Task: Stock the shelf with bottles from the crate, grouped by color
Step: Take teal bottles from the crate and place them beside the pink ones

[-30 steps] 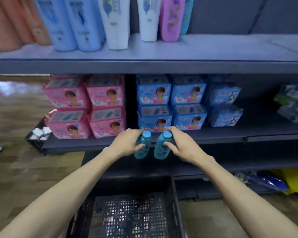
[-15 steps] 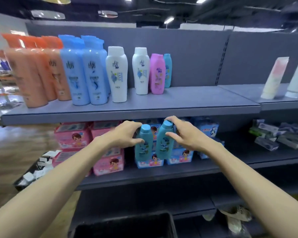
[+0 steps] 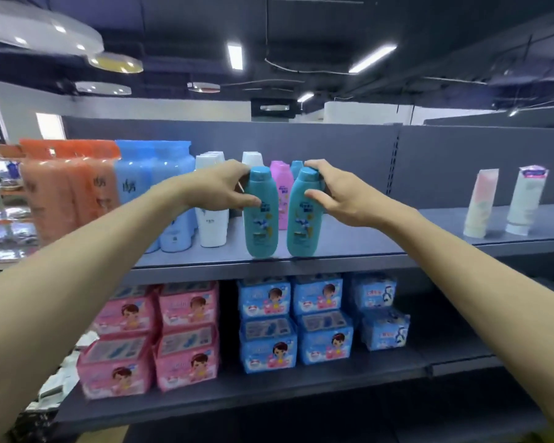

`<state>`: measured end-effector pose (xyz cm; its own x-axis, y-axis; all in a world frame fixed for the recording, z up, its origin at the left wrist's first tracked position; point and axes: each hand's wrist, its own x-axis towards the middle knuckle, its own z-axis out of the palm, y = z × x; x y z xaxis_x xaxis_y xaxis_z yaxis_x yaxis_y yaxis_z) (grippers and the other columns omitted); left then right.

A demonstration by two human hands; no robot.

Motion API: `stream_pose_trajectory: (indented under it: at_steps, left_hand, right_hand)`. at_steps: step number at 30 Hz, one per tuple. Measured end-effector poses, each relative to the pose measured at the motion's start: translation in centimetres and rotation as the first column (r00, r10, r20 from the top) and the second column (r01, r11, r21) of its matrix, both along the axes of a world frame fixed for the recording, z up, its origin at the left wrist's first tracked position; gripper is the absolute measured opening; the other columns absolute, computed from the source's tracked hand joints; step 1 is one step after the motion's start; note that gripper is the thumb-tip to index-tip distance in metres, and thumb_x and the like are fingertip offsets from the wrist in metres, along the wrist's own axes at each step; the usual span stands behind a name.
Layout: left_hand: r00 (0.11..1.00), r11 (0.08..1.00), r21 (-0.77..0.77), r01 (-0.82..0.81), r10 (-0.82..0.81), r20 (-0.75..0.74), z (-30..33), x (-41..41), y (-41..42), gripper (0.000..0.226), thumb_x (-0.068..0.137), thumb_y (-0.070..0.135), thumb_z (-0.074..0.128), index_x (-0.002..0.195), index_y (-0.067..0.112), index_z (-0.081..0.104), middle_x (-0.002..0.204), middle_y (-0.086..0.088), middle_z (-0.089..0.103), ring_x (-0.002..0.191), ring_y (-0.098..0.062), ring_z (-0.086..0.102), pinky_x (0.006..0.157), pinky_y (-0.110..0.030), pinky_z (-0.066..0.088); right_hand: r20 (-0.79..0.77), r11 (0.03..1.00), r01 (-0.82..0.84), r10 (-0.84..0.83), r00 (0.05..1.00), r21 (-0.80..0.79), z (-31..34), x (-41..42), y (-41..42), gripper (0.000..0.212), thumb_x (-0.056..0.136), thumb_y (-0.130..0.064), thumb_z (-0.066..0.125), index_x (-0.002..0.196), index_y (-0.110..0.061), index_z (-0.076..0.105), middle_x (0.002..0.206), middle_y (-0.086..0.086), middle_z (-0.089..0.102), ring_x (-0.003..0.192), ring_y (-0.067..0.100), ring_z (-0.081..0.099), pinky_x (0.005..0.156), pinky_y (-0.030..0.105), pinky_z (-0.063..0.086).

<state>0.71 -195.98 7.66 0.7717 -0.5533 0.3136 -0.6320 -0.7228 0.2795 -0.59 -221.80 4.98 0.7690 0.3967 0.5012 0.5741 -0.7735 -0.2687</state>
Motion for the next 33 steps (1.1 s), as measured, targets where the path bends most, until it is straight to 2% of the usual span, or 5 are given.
stream_pose_trajectory:
  at_steps: [8,24,29,31,33]
  left_hand:
    - [0.993,0.998,0.020,-0.060,0.062,-0.102,-0.3,4.5,-1.7,0.024,0.089,0.027,0.066,0.110,0.019,0.060,0.105,0.004,0.067,0.091,-0.015,0.067,0.086,-0.037,0.056]
    - [0.955,0.953,-0.301,-0.044,-0.049,-0.294,-2.9,6.8,-1.5,0.044,0.088,0.015,0.069,0.126,0.024,0.052,0.110,-0.002,0.070,0.101,-0.020,0.067,0.087,-0.040,0.057]
    - [0.967,0.963,-0.267,-0.037,-0.033,-0.253,-5.8,6.7,-1.4,0.045,0.083,0.013,0.074,0.123,0.017,0.055,0.116,0.002,0.068,0.103,-0.014,0.066,0.086,-0.037,0.057]
    - [0.964,0.956,-0.288,-0.049,-0.030,-0.264,-6.6,7.0,-1.3,0.047,0.082,0.012,0.075,0.123,0.014,0.054,0.116,0.000,0.068,0.102,-0.014,0.066,0.085,-0.038,0.057]
    - [0.955,0.947,-0.315,-0.057,-0.040,-0.293,-7.0,7.3,-1.3,0.047,0.082,0.009,0.074,0.124,0.013,0.054,0.117,-0.001,0.067,0.102,-0.015,0.066,0.084,-0.037,0.058]
  right_hand:
    - [-0.127,0.997,0.065,-0.070,0.989,-0.046,1.0,3.3,-0.4,0.035,0.102,-0.031,0.044,0.134,-0.021,0.035,0.118,0.007,0.060,0.097,0.026,0.063,0.083,0.048,0.056]
    - [-0.142,0.996,0.082,-0.088,0.986,-0.046,-1.1,7.0,-0.7,0.070,0.101,-0.024,0.050,0.152,-0.039,0.005,0.136,0.011,0.050,0.114,0.027,0.057,0.097,0.045,0.049]
    - [-0.213,0.980,0.073,-0.032,0.977,0.184,-4.7,5.9,-0.9,0.105,0.091,-0.015,0.067,0.151,-0.041,-0.015,0.143,0.004,0.050,0.094,0.014,0.062,0.071,0.033,0.058]
    - [-0.247,0.959,0.090,-0.022,0.969,0.268,-6.3,5.8,-0.7,0.106,0.088,-0.015,0.072,0.153,-0.040,-0.009,0.146,0.000,0.047,0.113,0.020,0.058,0.065,0.033,0.061]
    - [-0.268,0.948,0.143,-0.064,0.961,0.284,-7.4,6.1,-0.6,0.095,0.086,-0.018,0.073,0.153,-0.032,0.008,0.142,0.002,0.050,0.104,0.020,0.063,0.065,0.030,0.060]
